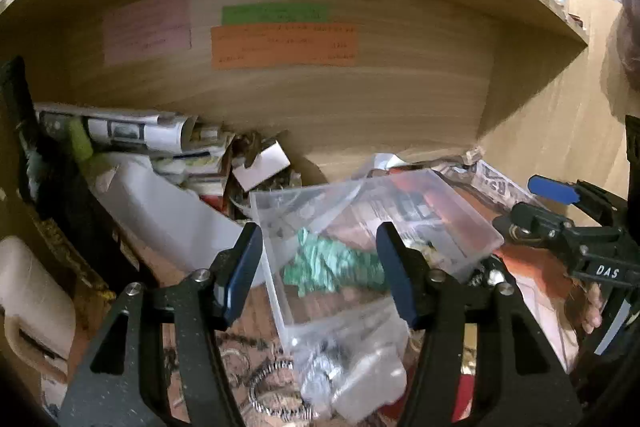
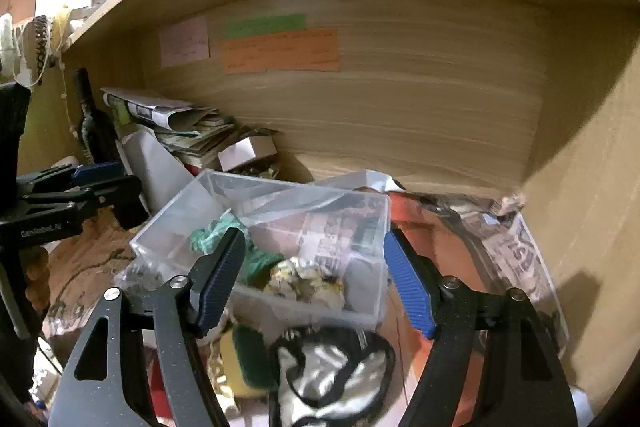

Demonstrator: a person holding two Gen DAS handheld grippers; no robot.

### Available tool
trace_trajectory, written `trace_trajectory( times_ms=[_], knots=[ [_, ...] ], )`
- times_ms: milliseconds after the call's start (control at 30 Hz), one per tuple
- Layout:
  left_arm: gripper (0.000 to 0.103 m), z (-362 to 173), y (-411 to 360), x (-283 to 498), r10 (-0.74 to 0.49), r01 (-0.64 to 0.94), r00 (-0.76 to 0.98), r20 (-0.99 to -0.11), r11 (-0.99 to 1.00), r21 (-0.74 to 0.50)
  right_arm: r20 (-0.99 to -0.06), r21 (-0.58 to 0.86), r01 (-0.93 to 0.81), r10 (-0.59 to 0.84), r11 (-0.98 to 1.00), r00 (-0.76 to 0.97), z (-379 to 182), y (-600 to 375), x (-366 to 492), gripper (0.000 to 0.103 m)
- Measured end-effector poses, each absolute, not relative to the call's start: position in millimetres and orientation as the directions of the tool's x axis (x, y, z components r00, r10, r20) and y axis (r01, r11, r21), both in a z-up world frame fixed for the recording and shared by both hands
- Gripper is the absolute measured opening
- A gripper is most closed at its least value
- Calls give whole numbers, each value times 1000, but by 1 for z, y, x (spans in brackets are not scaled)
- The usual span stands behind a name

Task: Organize soft objects
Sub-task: 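Lower the green sock into the clear box and open the left tool, then grasp the black-and-white eye mask with the right tool while the left tool grasps the silver scrubber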

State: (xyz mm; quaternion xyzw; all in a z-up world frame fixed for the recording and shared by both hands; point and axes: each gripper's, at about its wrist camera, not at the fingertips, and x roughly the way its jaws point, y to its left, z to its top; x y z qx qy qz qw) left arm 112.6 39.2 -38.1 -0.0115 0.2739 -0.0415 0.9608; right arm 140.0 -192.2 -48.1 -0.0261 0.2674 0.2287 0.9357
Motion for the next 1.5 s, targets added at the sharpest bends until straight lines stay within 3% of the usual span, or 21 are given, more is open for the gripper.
trace_trajectory(
  times_ms=[200, 767, 800, 900, 933, 1067, 1167, 1333, 1500],
  knots=[
    [59, -51, 38, 92, -94, 78, 835, -542, 996, -54, -545, 97, -409, 393, 907, 741, -64, -207, 125, 78],
    [60, -116, 42, 82, -126, 65, 734, -668, 991, -116, -737, 144, -325, 321, 935, 595, -144, -227, 158, 77],
    [60, -117, 42, 82, -128, 64, 732, -669, 991, -119, -737, 149, -328, 326, 933, 592, -146, -227, 161, 76],
    [58, -121, 41, 85, -133, 64, 732, -668, 990, -127, -751, 178, -346, 354, 921, 557, -151, -225, 167, 55],
    [54, -122, 41, 85, -134, 65, 733, -667, 990, -127, -756, 183, -354, 361, 917, 546, -153, -224, 167, 48],
    [36, -125, 39, 88, -161, 88, 721, -674, 986, -141, -752, 156, -360, 347, 920, 560, -155, -222, 161, 37],
    [29, -126, 36, 87, -160, 97, 722, -673, 987, -131, -734, 156, -356, 349, 922, 582, -152, -225, 155, 29],
    [20, -121, 33, 79, -156, 99, 735, -659, 987, -124, -691, 169, -344, 360, 924, 627, -136, -234, 142, 23],
    [18, -106, 30, 67, -151, 109, 769, -621, 988, -106, -638, 154, -343, 358, 927, 682, -114, -239, 129, 18]
  ],
)
